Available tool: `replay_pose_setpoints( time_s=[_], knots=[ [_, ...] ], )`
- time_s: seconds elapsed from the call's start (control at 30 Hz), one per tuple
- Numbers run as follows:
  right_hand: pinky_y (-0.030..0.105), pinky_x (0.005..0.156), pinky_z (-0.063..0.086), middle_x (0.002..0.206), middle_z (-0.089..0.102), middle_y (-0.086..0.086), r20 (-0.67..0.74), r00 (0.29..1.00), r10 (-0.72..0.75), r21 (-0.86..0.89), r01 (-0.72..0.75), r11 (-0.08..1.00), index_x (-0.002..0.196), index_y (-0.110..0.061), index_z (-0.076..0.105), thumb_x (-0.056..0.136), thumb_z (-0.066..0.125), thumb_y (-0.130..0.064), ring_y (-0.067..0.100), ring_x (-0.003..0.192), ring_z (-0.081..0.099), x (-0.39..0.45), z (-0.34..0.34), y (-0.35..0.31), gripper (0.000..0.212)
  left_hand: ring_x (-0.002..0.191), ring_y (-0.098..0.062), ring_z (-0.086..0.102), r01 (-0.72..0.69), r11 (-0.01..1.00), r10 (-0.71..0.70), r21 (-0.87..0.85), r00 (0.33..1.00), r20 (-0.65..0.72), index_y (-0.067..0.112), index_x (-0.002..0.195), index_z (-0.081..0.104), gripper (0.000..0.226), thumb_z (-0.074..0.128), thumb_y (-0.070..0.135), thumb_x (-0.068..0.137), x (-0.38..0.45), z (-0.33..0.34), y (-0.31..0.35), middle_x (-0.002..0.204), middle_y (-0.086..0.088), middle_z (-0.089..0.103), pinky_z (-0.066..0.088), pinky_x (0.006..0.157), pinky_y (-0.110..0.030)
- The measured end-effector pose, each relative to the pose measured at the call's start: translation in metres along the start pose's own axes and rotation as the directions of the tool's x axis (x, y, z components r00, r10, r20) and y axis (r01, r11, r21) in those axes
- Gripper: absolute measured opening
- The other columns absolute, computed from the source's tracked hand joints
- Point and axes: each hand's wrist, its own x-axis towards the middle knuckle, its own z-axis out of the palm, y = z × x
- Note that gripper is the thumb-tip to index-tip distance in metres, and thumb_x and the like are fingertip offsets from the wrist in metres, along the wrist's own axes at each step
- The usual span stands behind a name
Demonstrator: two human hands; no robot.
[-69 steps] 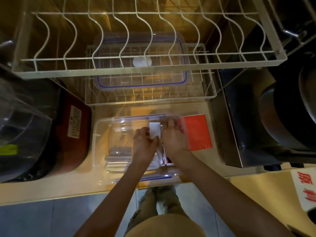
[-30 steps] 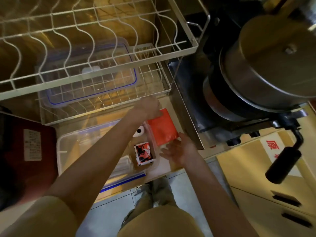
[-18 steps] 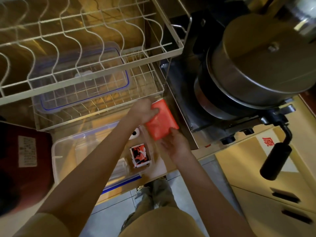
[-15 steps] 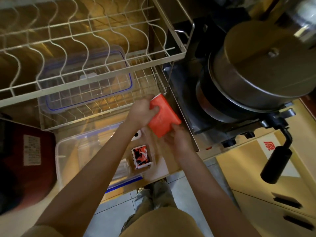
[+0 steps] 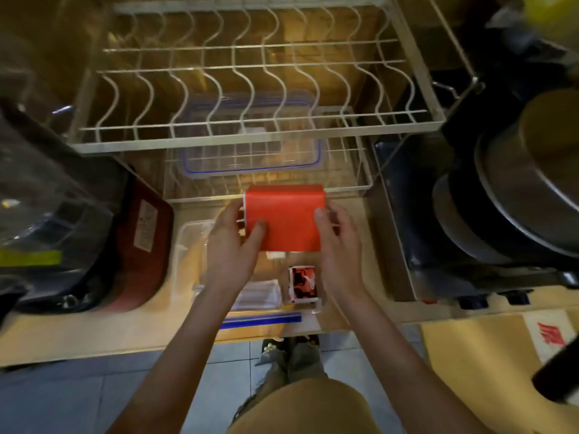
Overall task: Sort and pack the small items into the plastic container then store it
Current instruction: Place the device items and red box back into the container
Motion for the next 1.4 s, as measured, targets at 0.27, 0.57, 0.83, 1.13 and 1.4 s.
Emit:
replay_pose_setpoints(
  time_s=[0.27, 0.57, 0.83, 1.13, 1.4],
  knots=[
    [0.035, 0.083, 0.053, 0.094, 0.059, -0.017, 0.250, 0.963, 0.101, -0.135, -0.069, 0.988, 0.119, -0.026, 0.051, 0.098, 0.042, -0.021, 0.009, 0.088, 0.061, -0.021, 0.065, 0.049, 0.023, 0.084, -0.036, 0.064, 0.218, 0.959, -0.206, 0.180, 0.975, -0.086, 0.008, 0.121, 0.052, 0.032, 0.049, 0.016, 0.090, -0.021, -0.032, -0.072, 0.092, -0.019, 0.068, 0.039, 0.065, -0.030],
    [0.019, 0.082, 0.051, 0.101, 0.060, -0.018, 0.314, 0.944, 0.098, -0.235, -0.023, 0.972, 0.117, -0.034, 0.042, 0.097, 0.044, -0.014, -0.006, 0.091, 0.060, -0.023, 0.081, 0.076, 0.029, 0.113, -0.042, 0.054, 0.225, 0.876, -0.293, 0.426, 0.951, 0.102, -0.002, 0.144, 0.000, 0.066, 0.040, 0.009, 0.094, -0.022, -0.024, -0.098, 0.149, -0.028, 0.026, 0.042, 0.086, -0.037],
    [0.013, 0.077, 0.049, 0.115, 0.064, 0.003, 0.268, 0.958, 0.101, -0.437, 0.027, 0.899, 0.129, -0.018, 0.045, 0.088, 0.047, 0.000, 0.014, 0.100, 0.062, -0.024, 0.087, 0.083, 0.044, 0.144, -0.037, 0.013, 0.213, 0.865, -0.264, 0.454, 0.963, 0.052, 0.000, 0.144, 0.005, 0.068, 0.044, 0.003, 0.090, -0.040, -0.013, -0.103, 0.155, -0.024, 0.008, 0.023, 0.118, -0.045],
    [0.037, 0.091, 0.052, 0.133, 0.048, 0.008, 0.287, 0.956, 0.067, -0.636, 0.138, 0.759, 0.147, -0.026, 0.020, 0.095, 0.043, -0.012, 0.024, 0.113, 0.055, -0.030, 0.084, 0.083, 0.059, 0.131, -0.042, 0.034, 0.317, 0.826, -0.412, 0.466, 0.904, 0.115, 0.011, 0.146, -0.008, 0.070, 0.039, 0.011, 0.093, -0.040, -0.006, -0.103, 0.155, -0.017, 0.009, 0.041, 0.101, -0.050],
    [0.039, 0.087, 0.052, 0.131, 0.048, 0.014, 0.395, 0.913, 0.099, -0.704, 0.232, 0.671, 0.149, -0.017, 0.010, 0.094, 0.041, -0.020, 0.028, 0.104, 0.056, -0.025, 0.082, 0.087, 0.063, 0.117, -0.040, 0.052, 0.322, 0.888, -0.363, 0.329, 0.929, 0.070, 0.009, 0.145, 0.016, 0.066, 0.051, 0.020, 0.090, -0.044, -0.009, -0.098, 0.152, -0.022, 0.017, 0.046, 0.094, -0.043]
  ],
)
